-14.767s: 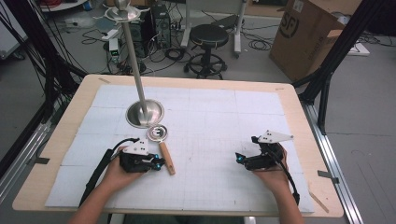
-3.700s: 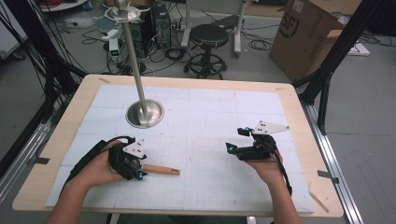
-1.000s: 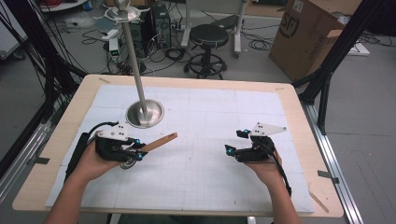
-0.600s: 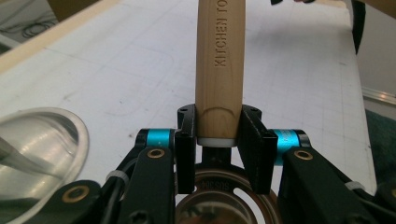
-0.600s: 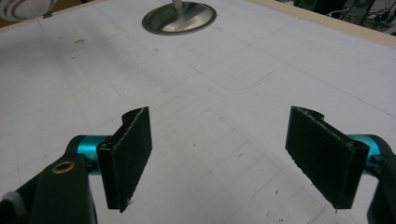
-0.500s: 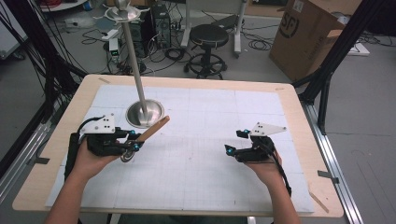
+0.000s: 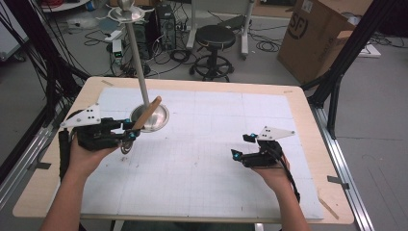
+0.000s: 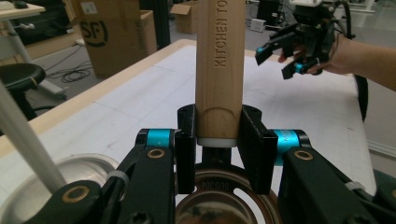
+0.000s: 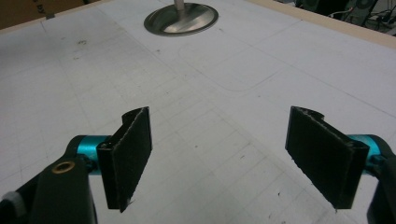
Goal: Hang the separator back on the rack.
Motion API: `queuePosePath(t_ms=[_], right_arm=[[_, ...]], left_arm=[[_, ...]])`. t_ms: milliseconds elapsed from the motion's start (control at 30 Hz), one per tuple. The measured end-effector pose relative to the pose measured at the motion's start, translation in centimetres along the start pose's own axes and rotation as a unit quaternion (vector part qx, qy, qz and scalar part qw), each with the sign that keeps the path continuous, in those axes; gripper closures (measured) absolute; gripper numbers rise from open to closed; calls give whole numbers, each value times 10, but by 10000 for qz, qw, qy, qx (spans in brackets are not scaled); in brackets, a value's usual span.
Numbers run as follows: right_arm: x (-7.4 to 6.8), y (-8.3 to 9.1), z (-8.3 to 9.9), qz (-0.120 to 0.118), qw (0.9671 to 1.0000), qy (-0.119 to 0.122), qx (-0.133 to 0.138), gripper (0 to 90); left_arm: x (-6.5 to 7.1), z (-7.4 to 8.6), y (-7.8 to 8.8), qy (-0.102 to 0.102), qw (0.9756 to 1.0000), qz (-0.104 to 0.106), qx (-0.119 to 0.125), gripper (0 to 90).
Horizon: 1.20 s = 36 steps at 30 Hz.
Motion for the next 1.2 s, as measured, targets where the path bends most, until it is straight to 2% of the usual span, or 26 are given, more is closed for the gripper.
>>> queuePosePath(t_ms=[233,367,600,967,1200], right_arm=[[0,0,0,20,10000,9,-5,218],[-1,0,0,14,10000,12,-13,218],[-1,-2,0,1,10000,16,-21,219],[-1,-1,0,-6,10000,4,-14,219],[-1,-2,0,-16,10000,13,-23,220]], left_arm=[[-9,-12,11,84,9995,-184,262,692],[-14,-20,17,76,9991,-246,346,692],[-22,-40,24,3,9977,-477,485,692],[-35,-63,34,-13,9956,-743,566,692],[-42,-77,40,-4,9945,-829,638,693]])
Point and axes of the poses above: each handheld gripper's, and its own axes: y roughly backward along the jaws, z roughly out of its underside, x roughly to its right, the point moved 2 cm from there along -y, roughly forward along the jaws, and after that the axes turned 5 degrees about x, right-handed, at the moved point
